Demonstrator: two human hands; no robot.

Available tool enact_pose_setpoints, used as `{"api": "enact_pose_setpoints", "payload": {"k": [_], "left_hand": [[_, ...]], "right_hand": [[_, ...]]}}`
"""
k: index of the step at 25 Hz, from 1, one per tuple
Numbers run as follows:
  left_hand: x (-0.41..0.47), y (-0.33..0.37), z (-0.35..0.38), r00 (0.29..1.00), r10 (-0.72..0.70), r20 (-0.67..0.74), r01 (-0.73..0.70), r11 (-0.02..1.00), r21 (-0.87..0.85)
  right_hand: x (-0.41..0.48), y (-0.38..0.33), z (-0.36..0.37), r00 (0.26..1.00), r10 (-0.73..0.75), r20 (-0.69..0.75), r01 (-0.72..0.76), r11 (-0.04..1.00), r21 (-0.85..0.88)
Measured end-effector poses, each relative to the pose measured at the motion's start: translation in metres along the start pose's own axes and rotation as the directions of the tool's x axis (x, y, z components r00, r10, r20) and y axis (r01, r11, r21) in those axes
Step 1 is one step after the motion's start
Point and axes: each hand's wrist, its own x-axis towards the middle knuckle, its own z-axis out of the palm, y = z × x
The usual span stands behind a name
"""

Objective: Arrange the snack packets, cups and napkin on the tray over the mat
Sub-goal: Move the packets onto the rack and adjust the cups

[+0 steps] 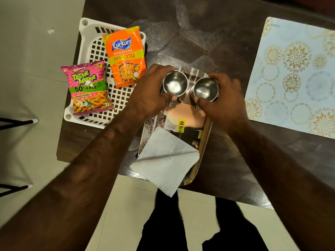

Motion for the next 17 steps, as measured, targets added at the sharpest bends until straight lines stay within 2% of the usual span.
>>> {"api": "enact_pose_setpoints", "payload": {"k": [8, 10, 13, 14, 15, 17], "left_hand": [[-0.001, 0.008, -0.004, 0.997, -0.034, 0.067, 0.033, 0.999, 0.017], [-0.009, 0.009, -0.011, 0.996, -0.059, 0.068, 0.059, 0.998, 0.0], [-0.035, 0.008, -0.023, 0.984, -0.173, -0.038, 0.172, 0.984, -0.043], [-0.046, 0.006, -0.026, 0.975, -0.216, -0.047, 0.215, 0.976, -0.029], [-0.057, 0.004, -0.026, 0.964, -0.266, 0.003, 0.266, 0.964, -0.003], [-0.079, 0.003, -0.019, 0.906, -0.365, 0.212, 0.358, 0.931, 0.072]], "right_hand": [[-0.002, 0.005, -0.002, 1.0, -0.011, 0.011, 0.011, 1.0, -0.017], [-0.01, 0.01, -0.007, 0.997, 0.006, -0.082, -0.003, 0.999, 0.036], [-0.036, 0.027, -0.022, 0.965, 0.089, -0.246, -0.06, 0.99, 0.124], [-0.045, 0.035, -0.025, 0.966, 0.121, -0.229, -0.096, 0.989, 0.117], [-0.054, 0.043, -0.026, 0.977, 0.143, -0.161, -0.131, 0.988, 0.086], [-0.071, 0.055, -0.017, 0.988, 0.136, 0.076, -0.137, 0.991, 0.005]]}}
